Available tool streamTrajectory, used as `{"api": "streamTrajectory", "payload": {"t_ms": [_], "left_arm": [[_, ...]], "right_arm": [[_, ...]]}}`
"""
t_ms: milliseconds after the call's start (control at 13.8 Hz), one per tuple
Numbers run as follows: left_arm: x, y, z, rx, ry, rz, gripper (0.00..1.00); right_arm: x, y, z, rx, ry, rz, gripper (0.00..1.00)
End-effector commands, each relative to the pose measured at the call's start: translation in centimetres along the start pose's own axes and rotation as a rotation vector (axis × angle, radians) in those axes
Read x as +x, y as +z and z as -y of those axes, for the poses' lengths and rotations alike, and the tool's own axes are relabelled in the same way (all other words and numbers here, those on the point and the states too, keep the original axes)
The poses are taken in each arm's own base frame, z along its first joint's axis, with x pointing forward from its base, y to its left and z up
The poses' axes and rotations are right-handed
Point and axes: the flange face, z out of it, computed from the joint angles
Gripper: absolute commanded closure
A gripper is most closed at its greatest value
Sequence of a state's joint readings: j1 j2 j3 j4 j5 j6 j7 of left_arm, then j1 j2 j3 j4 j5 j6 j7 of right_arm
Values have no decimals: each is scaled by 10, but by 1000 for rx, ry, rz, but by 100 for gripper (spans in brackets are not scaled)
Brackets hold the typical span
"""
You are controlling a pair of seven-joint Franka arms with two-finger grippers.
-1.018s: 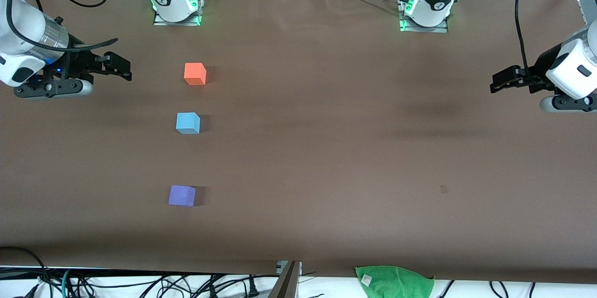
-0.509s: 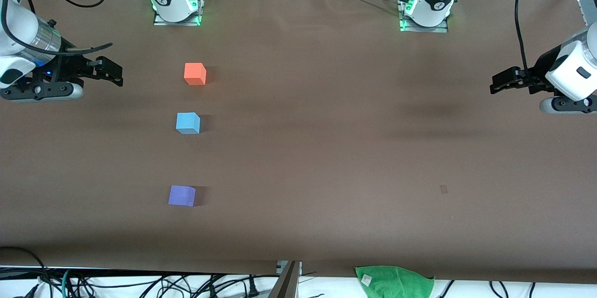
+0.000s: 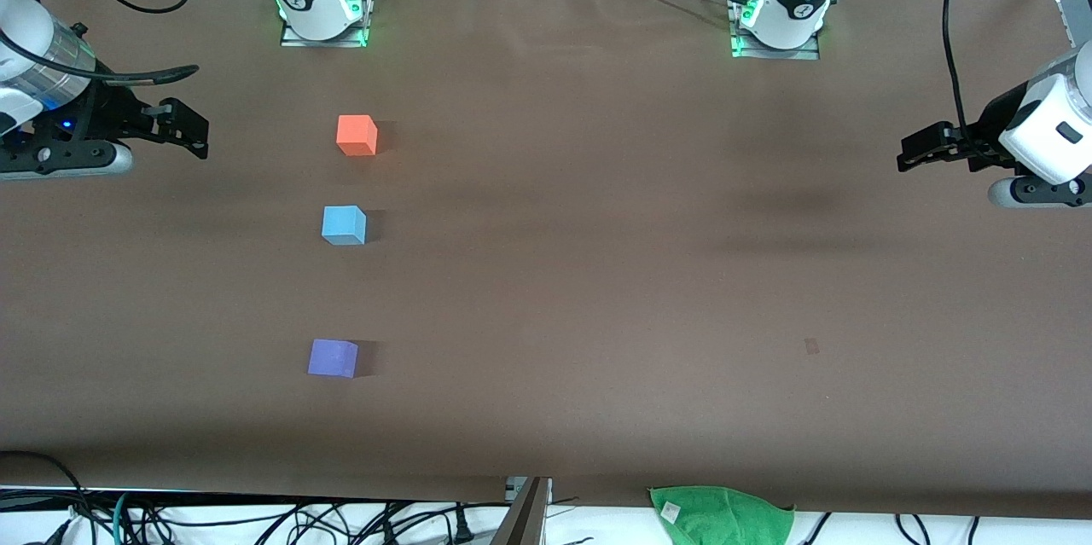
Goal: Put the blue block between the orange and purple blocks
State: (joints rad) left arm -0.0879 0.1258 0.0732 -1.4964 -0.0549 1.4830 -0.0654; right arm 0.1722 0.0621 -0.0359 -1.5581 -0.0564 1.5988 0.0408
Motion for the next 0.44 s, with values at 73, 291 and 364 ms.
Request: {"api": "streamTrajectory", "payload": {"t_ms": [73, 291, 364], "left_arm": [[4, -10, -1, 1, 7, 6, 0], [3, -9, -1, 0, 7, 11, 0], [3, -9, -1, 0, 7, 14, 0]], "right_arm": [[2, -5, 2, -5, 3, 3, 0], [2, -4, 0, -5, 6, 4, 0], [2, -5, 0, -5, 7, 3, 0]]}}
